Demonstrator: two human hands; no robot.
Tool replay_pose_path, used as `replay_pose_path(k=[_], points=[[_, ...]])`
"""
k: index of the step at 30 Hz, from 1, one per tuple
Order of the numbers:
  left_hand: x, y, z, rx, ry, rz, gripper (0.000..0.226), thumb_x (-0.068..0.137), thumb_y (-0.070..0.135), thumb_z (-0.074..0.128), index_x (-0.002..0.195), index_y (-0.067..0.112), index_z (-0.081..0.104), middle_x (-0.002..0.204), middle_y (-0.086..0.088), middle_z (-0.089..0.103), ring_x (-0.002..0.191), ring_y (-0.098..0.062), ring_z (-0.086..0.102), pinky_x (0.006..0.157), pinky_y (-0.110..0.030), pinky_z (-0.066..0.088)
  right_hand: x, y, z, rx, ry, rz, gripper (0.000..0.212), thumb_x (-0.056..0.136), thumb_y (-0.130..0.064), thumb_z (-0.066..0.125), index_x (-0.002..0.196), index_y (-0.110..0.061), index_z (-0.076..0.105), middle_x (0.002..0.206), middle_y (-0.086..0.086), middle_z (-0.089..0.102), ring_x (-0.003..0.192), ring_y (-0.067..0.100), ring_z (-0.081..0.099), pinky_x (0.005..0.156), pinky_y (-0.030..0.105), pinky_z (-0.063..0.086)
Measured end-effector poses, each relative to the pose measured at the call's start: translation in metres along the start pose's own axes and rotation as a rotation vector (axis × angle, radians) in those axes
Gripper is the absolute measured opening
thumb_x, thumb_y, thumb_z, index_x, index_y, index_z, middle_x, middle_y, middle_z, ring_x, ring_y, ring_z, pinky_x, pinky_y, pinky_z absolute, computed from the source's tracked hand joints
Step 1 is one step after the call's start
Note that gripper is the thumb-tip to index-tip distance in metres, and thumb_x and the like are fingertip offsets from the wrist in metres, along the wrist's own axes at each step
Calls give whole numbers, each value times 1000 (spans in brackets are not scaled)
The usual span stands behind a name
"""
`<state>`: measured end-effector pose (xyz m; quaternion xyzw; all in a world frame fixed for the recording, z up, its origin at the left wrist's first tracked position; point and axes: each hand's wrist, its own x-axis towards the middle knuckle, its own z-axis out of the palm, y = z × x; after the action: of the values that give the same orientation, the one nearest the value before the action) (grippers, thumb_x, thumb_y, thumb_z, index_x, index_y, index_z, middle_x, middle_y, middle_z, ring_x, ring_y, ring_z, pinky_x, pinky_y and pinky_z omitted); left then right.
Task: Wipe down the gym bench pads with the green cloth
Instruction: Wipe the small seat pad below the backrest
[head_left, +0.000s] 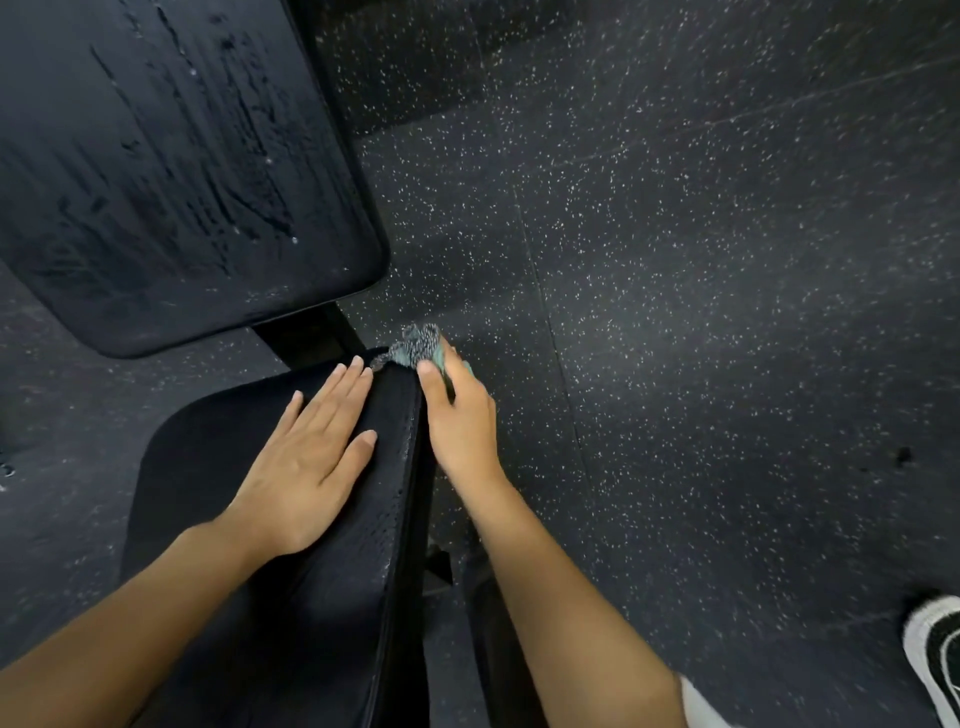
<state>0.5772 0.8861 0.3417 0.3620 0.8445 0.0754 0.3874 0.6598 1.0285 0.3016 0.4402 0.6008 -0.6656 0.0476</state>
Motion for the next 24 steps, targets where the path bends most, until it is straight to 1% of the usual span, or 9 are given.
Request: replay_pose_path(k=[2, 4, 6, 7, 9, 12, 15, 20, 24], points=[[0, 0, 0, -9, 9, 3, 72, 90, 63, 6, 155, 34, 1, 159, 27, -8, 144, 13, -14, 114, -12, -17, 14, 0, 1, 18, -23, 49, 46, 104, -34, 43, 147, -19, 42, 153, 3, 41, 143, 16, 32, 120, 31, 19], [0, 0, 1, -9, 12, 5, 71, 91, 62, 8, 155, 34, 2, 159, 27, -7, 145, 12, -13, 115, -12, -16, 16, 5, 1, -33, -50, 59, 43, 104, -37, 39, 145, -23, 45, 153, 3, 41, 145, 16, 30, 123, 41, 4], [0, 0, 0, -8, 13, 11, 69, 91, 62, 9, 155, 34, 3, 160, 28, -6, 146, 11, -11, 117, -13, -14, 8, 13, 0, -83, -67, 41, 42, 105, -37, 35, 144, -26, 47, 149, 0, 46, 145, 14, 29, 121, 40, -11], [0, 0, 0, -10, 13, 13, 69, 92, 61, 9, 155, 35, 4, 160, 28, -5, 146, 11, -11, 117, -14, -14, 1, 16, -1, -76, -69, 26, 41, 105, -36, 35, 144, -27, 46, 148, -2, 49, 145, 14, 28, 121, 36, -11], [0, 0, 0, -13, 11, 16, 68, 92, 61, 10, 155, 36, 4, 159, 29, -5, 146, 11, -10, 118, -14, -13, -12, 22, -3, -8, -51, -29, 41, 105, -32, 39, 145, -27, 45, 147, -4, 49, 144, 13, 32, 122, 29, 3], [1, 1, 0, -12, 15, 21, 68, 93, 61, 10, 155, 35, 5, 159, 30, -4, 146, 11, -10, 117, -14, -13, -34, 26, -7, 24, -23, -163, 43, 102, -24, 44, 145, -28, 40, 147, -11, 46, 131, -2, 43, 116, 26, 30], [1, 0, 0, -14, 18, 24, 68, 93, 60, 12, 155, 33, 6, 159, 30, -3, 147, 10, -9, 118, -15, -13, -55, 32, -5, 68, -32, -238, 43, 102, -25, 43, 140, -41, 33, 150, -19, 38, 139, -6, 31, 116, 20, 26], [1, -1, 0, -8, 28, 33, 67, 94, 58, 13, 156, 31, 6, 160, 28, -2, 147, 9, -7, 118, -16, -12, -57, 32, 5, 96, -58, -219, 41, 101, -42, 33, 136, -60, 24, 157, -21, 27, 146, -3, 17, 119, 22, 17], [2, -2, 1, 0, 26, 28, 68, 94, 59, 11, 156, 31, 6, 160, 28, -3, 147, 10, -8, 118, -15, -13, -43, 30, 7, 119, -68, -166, 42, 103, -33, 35, 135, -56, 21, 152, -30, 25, 145, -6, 16, 118, 17, 15]])
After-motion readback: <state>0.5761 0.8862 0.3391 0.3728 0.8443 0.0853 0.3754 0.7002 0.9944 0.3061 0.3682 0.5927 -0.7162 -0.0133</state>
